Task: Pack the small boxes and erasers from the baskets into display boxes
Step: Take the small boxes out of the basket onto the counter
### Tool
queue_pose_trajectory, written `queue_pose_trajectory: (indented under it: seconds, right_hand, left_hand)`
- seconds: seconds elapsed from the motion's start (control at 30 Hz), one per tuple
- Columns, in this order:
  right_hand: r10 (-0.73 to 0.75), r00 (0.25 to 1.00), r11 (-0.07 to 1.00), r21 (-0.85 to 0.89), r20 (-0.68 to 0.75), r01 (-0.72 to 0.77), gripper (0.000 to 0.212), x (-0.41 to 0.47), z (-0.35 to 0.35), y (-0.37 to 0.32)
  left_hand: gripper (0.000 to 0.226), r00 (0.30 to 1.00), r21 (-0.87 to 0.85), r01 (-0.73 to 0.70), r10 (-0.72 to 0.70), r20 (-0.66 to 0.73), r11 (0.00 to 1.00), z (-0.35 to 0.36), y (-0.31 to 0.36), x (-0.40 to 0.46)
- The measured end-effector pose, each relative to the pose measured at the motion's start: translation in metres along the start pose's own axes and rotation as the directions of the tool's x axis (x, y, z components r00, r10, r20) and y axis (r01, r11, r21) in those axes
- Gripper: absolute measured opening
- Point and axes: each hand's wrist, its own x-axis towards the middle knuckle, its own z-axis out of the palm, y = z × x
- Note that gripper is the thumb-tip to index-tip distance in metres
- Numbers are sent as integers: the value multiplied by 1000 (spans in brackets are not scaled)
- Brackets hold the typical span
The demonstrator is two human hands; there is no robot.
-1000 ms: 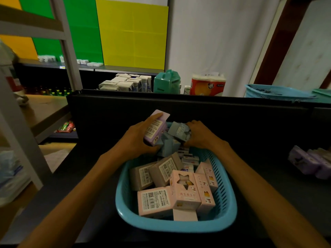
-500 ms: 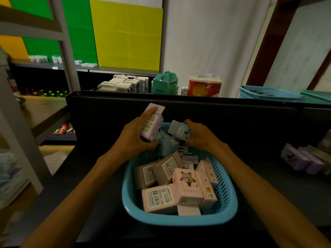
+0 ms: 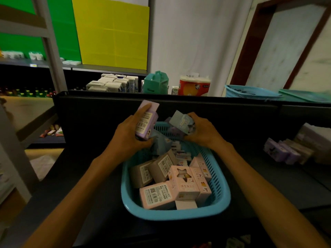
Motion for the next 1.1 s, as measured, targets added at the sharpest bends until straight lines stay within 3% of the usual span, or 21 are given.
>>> queue_pose_trajectory:
  seconds: [0.2,0.43,0.77,0.97,1.1]
  right_hand:
    - [-8,970,995,93,-245,32,64,-52,-52,7]
    - [50,933,997,66,-355,-28,66,-130,-110,70]
    - [130,907,991,50,-402,-120,62,-224,-202,201]
    - [195,894,980,42,-404,-195,69,-255,-231,279]
    - [209,904,966,-64,-372,-249,69,-256,-228,327]
  left_hand:
    - [101,996,-40,-82,80,-36,996,-3,50,6]
    - [97,964,-35,-264,263,-29,964,30,140,20]
    - [104,968,-29,-232,234,92,972,190,252,27]
    - [105,955,3,-186,180,235,983,293,273,28]
    - [104,938,48,-175,152,312,983,346,273,37]
